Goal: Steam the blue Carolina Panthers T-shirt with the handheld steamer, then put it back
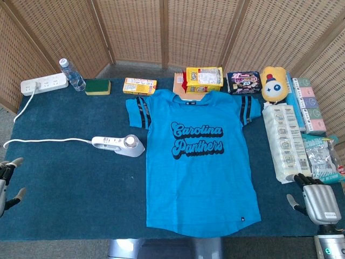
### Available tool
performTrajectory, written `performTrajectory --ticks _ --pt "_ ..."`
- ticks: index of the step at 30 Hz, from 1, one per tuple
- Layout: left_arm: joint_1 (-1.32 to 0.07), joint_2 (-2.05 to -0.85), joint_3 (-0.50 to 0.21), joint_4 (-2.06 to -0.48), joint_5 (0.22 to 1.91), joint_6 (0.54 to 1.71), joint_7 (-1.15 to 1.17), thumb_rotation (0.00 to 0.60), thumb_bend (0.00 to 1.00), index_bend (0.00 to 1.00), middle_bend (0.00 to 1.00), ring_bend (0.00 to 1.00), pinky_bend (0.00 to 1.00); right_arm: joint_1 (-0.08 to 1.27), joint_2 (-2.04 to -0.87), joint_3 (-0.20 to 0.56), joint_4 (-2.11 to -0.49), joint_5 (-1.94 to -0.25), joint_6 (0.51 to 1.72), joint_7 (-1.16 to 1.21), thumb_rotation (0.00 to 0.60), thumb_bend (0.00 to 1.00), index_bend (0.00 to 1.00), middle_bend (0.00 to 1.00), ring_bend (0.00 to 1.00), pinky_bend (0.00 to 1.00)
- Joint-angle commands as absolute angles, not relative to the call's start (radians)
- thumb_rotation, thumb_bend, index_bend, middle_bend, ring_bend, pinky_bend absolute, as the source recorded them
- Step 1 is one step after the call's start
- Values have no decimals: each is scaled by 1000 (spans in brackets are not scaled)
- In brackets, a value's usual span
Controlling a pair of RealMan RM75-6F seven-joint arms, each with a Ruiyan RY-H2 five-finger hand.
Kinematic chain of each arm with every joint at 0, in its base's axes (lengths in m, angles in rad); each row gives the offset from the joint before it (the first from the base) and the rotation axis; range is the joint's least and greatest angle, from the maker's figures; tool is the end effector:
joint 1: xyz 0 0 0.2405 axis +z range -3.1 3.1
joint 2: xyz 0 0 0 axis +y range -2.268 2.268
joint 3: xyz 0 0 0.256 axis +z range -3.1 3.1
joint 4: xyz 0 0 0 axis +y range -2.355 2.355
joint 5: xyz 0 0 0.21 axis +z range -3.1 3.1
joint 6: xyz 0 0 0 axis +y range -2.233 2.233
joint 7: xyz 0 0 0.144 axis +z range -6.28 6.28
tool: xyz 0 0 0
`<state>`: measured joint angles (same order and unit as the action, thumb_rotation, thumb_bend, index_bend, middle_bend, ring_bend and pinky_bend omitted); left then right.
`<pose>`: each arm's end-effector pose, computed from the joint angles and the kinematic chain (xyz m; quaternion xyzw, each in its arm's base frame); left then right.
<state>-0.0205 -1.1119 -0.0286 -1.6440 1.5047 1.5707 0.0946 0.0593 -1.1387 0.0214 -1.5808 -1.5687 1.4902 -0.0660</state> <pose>-0.3123 0.1561 0.1667 -0.5837 -0.3663 -0.3678 0.6244 -0.3129 -0.1671 0.1485 0.6282 -0.3633 0.3641 0.5838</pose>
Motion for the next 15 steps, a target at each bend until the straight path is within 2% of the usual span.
performTrajectory --ticks 1,15 --pt "-20 -1113 -29 -1644 1506 1572 94 600 248 150 288 205 257 62 -1140 20 -1579 -1569 1484 -65 600 338 354 402 466 492" --pt "-15 -1100 -24 -1652 1545 1592 72 600 247 150 288 205 257 59 -1140 5 -1564 -1606 1501 -13 600 334 354 402 459 492"
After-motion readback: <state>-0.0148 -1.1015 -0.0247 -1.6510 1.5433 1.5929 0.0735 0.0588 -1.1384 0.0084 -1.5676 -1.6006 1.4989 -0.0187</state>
